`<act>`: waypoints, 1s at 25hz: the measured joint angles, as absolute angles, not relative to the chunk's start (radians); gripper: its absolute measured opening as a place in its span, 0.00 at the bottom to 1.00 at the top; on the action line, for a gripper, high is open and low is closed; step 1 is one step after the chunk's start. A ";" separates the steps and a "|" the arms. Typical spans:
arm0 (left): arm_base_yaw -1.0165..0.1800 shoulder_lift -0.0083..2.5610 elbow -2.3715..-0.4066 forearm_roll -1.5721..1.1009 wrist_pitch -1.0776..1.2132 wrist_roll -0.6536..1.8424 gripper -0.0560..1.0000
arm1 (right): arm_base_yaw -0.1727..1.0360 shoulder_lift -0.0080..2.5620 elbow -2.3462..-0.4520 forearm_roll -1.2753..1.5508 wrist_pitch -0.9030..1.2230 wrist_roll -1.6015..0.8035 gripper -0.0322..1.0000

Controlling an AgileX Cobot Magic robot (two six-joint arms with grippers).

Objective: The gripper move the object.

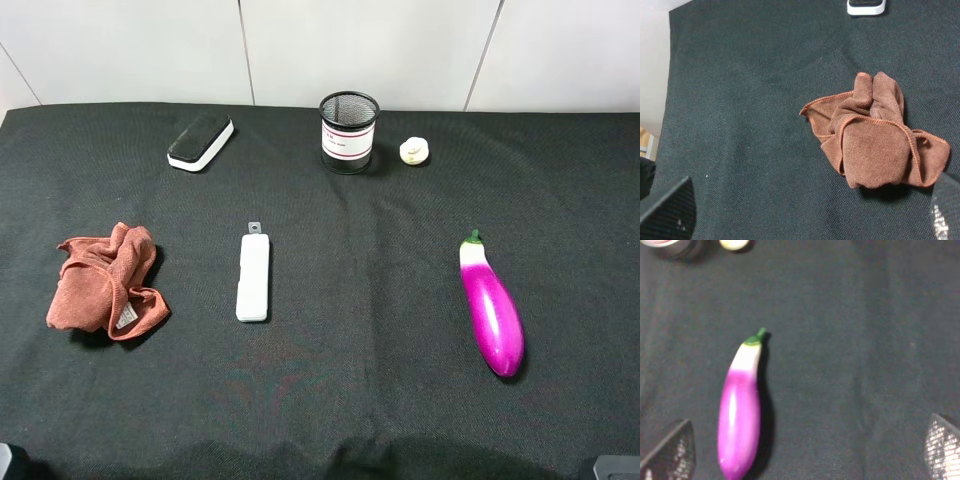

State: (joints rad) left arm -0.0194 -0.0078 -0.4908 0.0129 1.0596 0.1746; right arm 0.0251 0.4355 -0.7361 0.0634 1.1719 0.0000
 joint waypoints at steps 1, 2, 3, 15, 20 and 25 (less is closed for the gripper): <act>-0.019 -0.008 -0.491 0.013 1.060 0.175 0.99 | 0.006 0.401 -0.715 0.063 1.168 0.000 0.70; -0.019 -0.008 -0.491 0.013 1.060 0.175 0.99 | -0.005 0.377 -0.693 0.063 1.163 0.000 0.70; -0.019 -0.008 -0.491 0.013 1.060 0.175 0.99 | -0.013 0.350 -0.676 0.063 1.156 0.000 0.70; -0.019 -0.008 -0.491 0.013 1.060 0.175 0.99 | -0.026 0.074 -0.498 0.050 1.029 0.000 0.70; -0.019 -0.008 -0.491 0.013 1.060 0.175 0.99 | -0.026 0.009 -0.498 0.036 1.023 0.000 0.70; -0.019 -0.008 -0.491 0.013 1.060 0.175 0.99 | -0.026 -0.004 -0.498 0.022 1.022 0.000 0.70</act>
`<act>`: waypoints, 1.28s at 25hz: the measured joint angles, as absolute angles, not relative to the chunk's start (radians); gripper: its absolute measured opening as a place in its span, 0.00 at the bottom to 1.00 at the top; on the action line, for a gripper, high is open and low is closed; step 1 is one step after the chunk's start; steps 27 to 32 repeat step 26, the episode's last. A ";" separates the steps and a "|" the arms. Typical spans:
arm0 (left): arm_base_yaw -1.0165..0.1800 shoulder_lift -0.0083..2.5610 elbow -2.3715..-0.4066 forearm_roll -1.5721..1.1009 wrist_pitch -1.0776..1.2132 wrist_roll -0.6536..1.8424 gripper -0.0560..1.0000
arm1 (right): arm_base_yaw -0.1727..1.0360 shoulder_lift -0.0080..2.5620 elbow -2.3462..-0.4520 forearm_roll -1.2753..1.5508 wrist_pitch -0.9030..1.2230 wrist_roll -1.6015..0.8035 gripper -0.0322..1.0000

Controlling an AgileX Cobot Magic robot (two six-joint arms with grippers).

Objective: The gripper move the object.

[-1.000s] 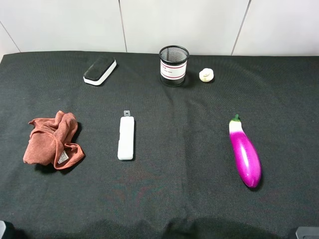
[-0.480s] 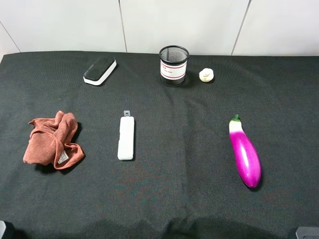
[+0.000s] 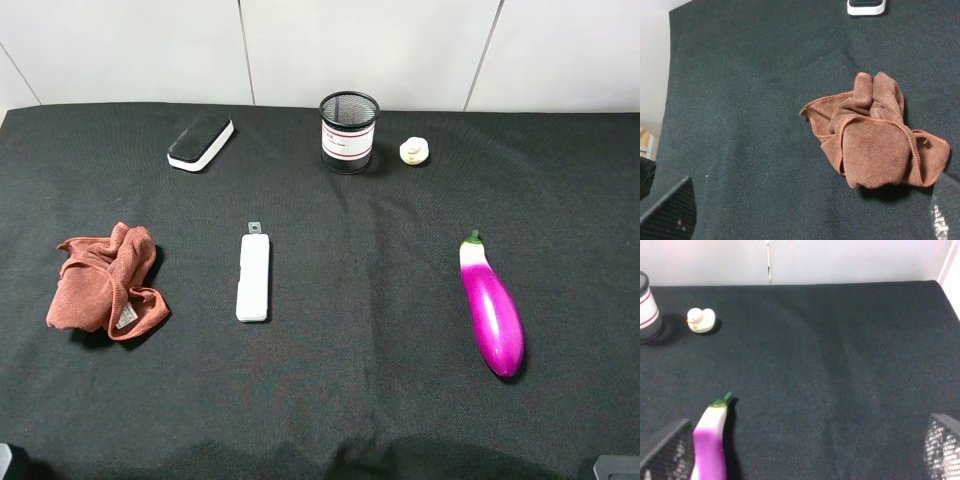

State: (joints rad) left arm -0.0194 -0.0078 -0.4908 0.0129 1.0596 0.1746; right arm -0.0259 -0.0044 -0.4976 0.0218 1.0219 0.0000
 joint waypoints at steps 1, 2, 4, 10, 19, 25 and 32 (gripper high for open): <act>-0.019 -0.008 -0.491 0.013 1.060 0.175 0.99 | -0.026 -0.004 -0.498 0.021 1.022 0.000 0.70; -0.019 -0.008 -0.491 0.013 1.060 0.175 0.99 | -0.026 -0.004 -0.498 0.021 1.022 0.000 0.70; -0.019 -0.008 -0.491 0.013 1.060 0.175 0.99 | -0.026 -0.004 -0.498 0.018 1.022 0.000 0.70; -0.019 -0.008 -0.491 0.013 1.060 0.175 0.99 | -0.026 -0.004 -0.498 0.018 1.022 0.000 0.70; -0.019 -0.008 -0.491 0.013 1.060 0.175 0.99 | -0.026 -0.004 -0.498 0.018 1.022 0.000 0.70; -0.019 -0.008 -0.491 0.013 1.060 0.175 0.99 | -0.026 -0.004 -0.498 0.018 1.022 0.000 0.70; -0.019 -0.008 -0.491 0.013 1.060 0.175 0.99 | -0.026 -0.004 -0.498 0.018 1.022 0.000 0.70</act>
